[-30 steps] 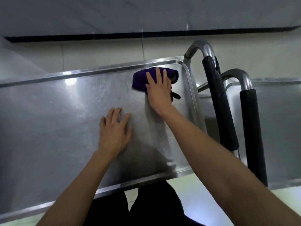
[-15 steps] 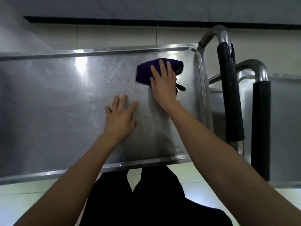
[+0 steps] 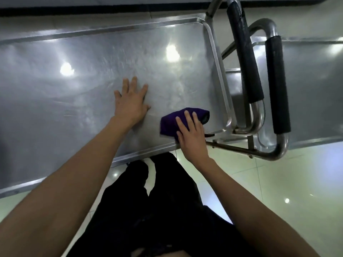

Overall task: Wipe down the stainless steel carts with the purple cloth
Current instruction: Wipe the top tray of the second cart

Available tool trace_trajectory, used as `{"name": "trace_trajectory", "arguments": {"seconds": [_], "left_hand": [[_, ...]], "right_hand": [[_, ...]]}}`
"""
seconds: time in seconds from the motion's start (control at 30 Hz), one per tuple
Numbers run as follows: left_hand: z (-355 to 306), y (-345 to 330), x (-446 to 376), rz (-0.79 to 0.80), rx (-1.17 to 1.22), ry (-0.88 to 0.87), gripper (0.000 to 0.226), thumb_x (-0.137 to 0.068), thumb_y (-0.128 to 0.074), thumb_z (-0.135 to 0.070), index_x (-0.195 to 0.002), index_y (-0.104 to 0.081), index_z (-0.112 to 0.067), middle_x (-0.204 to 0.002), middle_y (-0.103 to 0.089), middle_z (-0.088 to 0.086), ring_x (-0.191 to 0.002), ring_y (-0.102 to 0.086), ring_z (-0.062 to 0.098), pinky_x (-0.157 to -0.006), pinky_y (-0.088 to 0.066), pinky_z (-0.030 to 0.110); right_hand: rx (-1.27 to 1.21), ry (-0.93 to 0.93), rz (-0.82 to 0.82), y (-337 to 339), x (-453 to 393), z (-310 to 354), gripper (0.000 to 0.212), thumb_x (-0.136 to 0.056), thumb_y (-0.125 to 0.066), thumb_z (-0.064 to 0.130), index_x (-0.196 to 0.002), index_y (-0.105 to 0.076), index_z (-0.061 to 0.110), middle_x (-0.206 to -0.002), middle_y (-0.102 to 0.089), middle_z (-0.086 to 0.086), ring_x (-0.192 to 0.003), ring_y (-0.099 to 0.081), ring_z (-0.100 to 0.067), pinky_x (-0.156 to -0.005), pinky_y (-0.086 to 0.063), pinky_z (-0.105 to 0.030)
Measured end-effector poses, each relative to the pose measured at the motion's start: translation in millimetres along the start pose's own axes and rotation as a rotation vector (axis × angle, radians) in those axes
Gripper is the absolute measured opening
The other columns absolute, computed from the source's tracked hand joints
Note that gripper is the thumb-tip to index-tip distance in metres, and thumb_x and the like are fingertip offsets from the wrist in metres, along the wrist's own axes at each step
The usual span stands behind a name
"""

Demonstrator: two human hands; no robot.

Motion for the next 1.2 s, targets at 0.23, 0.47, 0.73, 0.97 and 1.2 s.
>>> {"name": "trace_trajectory", "arguments": {"seconds": [0.23,0.47,0.73,0.97,1.2], "left_hand": [[6,2,7,-0.029,0.063,-0.021,0.073,-0.095,-0.063,-0.042,-0.155,-0.028,-0.017,-0.167,-0.002,0.014,-0.154,0.002,0.036,-0.122,-0.013,0.059],[15,1,10,-0.043,-0.001,-0.053,0.078,-0.095,-0.061,-0.045,-0.156,-0.027,-0.011,-0.168,-0.008,0.011,-0.154,-0.006,0.031,-0.122,-0.021,0.051],[25,0,11,-0.033,-0.004,0.005,0.069,-0.092,-0.059,-0.051,-0.151,-0.033,-0.025,-0.165,-0.011,0.009,-0.152,-0.004,0.037,-0.118,-0.021,0.059],[33,-5,8,-0.019,0.033,0.058,0.078,-0.088,-0.063,-0.055,-0.153,-0.029,-0.032,-0.164,-0.005,0.014,-0.153,-0.004,0.034,-0.121,-0.019,0.055],[35,-2,15,-0.042,-0.024,0.066,0.074,-0.089,-0.059,-0.056,-0.154,-0.032,-0.033,-0.167,-0.013,0.01,-0.154,-0.007,0.034,-0.118,-0.02,0.056]], "right_hand": [[0.05,-0.107,0.019,-15,33,6,0.051,-0.106,-0.036,0.032,-0.156,-0.03,0.025,-0.167,-0.012,-0.006,-0.154,-0.002,-0.03,-0.124,-0.011,-0.049],[0.076,-0.111,0.012,-13,-3,18,0.051,-0.107,-0.033,0.032,-0.157,-0.028,0.026,-0.167,-0.012,-0.008,-0.154,-0.001,-0.033,-0.124,-0.01,-0.049],[0.045,-0.017,-0.033,8,-118,39,0.05,-0.106,-0.035,0.034,-0.155,-0.032,0.026,-0.166,-0.016,-0.009,-0.154,-0.005,-0.034,-0.123,-0.014,-0.052],[0.059,0.046,-0.076,31,-220,67,0.049,-0.107,-0.034,0.033,-0.155,-0.032,0.026,-0.166,-0.018,-0.009,-0.153,-0.007,-0.034,-0.123,-0.013,-0.052],[0.062,0.127,-0.06,55,-322,109,0.051,-0.107,-0.031,0.03,-0.158,-0.024,0.03,-0.167,-0.01,-0.006,-0.154,0.0,-0.034,-0.124,-0.008,-0.052]]}}
Point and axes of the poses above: each hand's wrist, its own x-axis away from the middle knuckle, its own y-axis out of the back of the hand, z = x × y, the point moved 10 cm from there along -x, towards the middle knuckle
